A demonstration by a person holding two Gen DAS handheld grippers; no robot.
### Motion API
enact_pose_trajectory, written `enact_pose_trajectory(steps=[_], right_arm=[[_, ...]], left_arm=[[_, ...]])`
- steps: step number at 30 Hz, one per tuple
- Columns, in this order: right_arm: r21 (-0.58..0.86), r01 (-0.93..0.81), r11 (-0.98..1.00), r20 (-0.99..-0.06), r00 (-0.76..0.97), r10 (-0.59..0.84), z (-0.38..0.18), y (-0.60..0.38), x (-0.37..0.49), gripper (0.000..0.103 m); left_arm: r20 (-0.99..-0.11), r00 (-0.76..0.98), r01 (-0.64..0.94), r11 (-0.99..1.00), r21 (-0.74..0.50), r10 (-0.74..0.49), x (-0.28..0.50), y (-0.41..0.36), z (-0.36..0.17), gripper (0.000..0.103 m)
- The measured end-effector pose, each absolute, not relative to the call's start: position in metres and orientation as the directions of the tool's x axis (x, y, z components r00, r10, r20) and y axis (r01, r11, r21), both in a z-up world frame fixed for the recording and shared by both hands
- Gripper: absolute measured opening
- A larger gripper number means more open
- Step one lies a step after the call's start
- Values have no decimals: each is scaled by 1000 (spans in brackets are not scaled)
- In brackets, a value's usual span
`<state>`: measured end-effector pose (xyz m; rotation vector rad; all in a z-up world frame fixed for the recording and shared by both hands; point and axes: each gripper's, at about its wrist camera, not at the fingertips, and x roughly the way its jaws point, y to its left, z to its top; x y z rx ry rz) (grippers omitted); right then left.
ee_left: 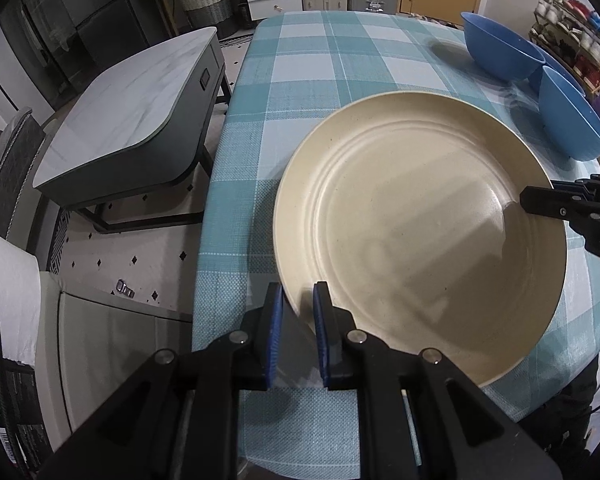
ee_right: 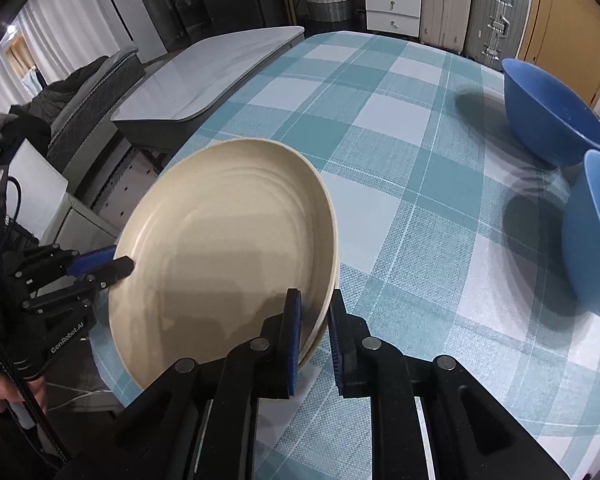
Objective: Organize plates and bowls
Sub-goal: 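Carry the cream plate with both grippers toward the stacked cream plates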
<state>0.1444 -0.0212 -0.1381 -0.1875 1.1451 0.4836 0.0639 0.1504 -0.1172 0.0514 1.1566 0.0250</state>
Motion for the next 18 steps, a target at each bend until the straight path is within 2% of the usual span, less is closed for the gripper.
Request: enact_pose_trajectory(steps=[9,18], right_arm=[[-35,-515,857,-927,337,164,-143,-7,137,16],[69,-503,862,-938,261,227,-151,-17,152,18]], left_arm=[[-916,398,10,999,51,42,63,150,-119,13],[-917,397,9,999,51,43,64,151,-119,13]])
